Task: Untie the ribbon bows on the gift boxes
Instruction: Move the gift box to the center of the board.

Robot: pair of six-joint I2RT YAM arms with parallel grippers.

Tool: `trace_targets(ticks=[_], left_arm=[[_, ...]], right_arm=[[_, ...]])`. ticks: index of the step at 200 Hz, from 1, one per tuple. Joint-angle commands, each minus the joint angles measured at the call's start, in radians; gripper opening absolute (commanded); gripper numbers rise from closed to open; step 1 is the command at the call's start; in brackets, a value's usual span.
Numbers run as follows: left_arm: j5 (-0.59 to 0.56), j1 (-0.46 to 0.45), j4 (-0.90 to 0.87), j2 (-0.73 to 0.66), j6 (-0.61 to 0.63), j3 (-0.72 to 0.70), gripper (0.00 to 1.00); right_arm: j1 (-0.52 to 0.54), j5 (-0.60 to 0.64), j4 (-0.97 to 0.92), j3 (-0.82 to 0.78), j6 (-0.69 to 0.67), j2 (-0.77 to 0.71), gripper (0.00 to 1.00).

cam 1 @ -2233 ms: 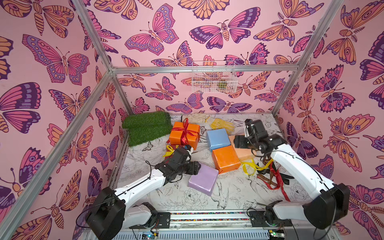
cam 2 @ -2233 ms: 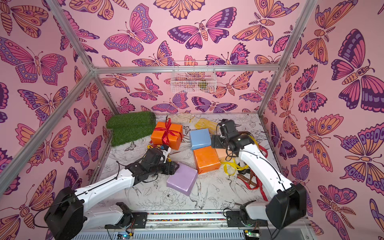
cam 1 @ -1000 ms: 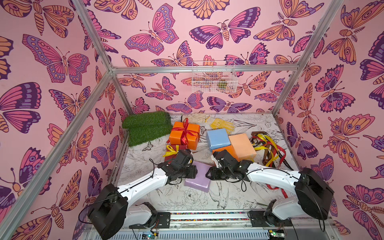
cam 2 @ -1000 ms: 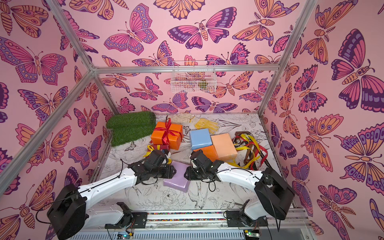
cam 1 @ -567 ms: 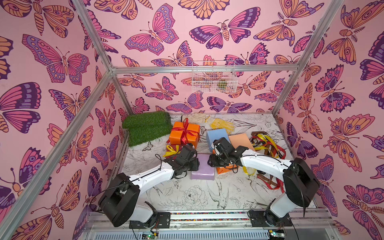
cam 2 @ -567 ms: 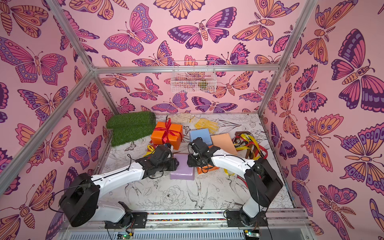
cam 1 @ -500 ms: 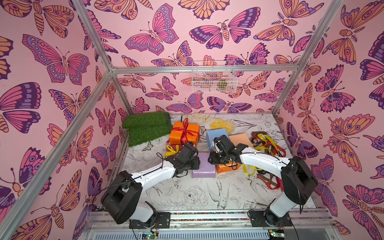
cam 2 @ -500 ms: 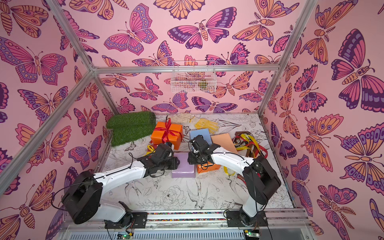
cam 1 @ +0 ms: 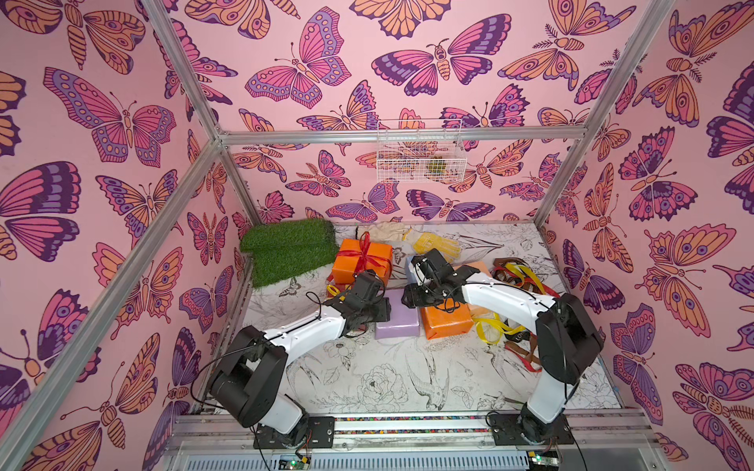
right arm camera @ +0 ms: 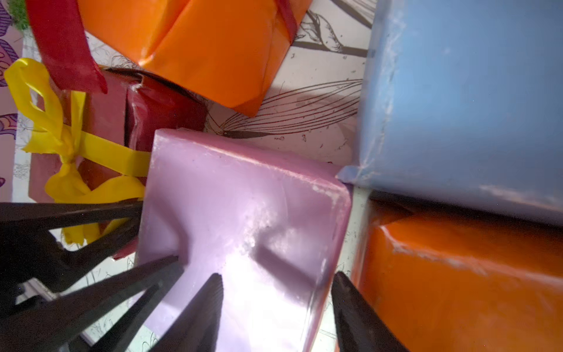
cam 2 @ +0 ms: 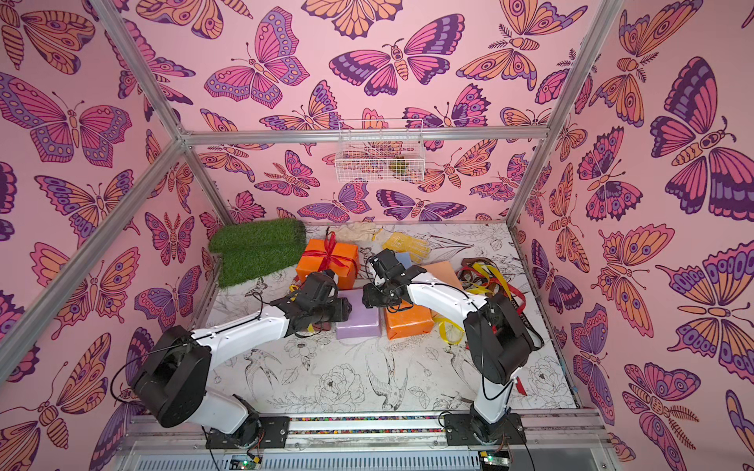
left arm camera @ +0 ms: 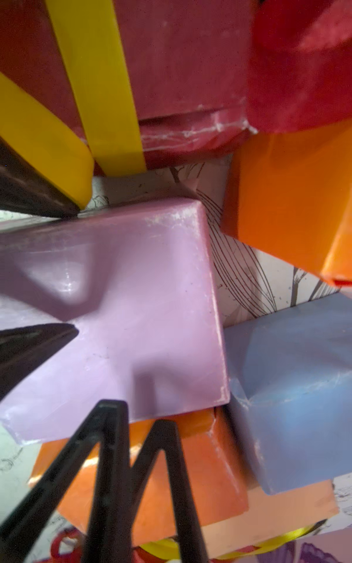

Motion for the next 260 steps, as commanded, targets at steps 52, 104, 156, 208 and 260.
trace_targets(ticks=[52, 104, 156, 208, 260], left_arm=[[-0.024, 0.066, -0.166, -0.179, 0.087, 0.074, 0.74], [-0.082, 0.305, -0.242, -0.292, 0.058, 0.041, 0.75], [0.042, 0.455, -0.201, -0.161, 0.055, 0.006, 0.74], [0.041, 0.471, -0.172, -0.137, 0.068, -0.033, 0.72], [0.104, 0.487, -0.040, -0.094, 0.092, -0.082, 0.72]], right_arm=[[0.029, 0.023, -0.078, 0.041, -0.108, -0.162, 0.66], [0.124, -0.161, 0.125, 0.095, 0.012, -0.047, 0.60], [0.196, -0.157, 0.140, 0.272, 0.023, 0.169, 0.57], [0.214, -0.068, 0.057, 0.391, -0.037, 0.268, 0.56], [0.214, 0.054, -0.011, 0.472, -0.076, 0.350, 0.57]])
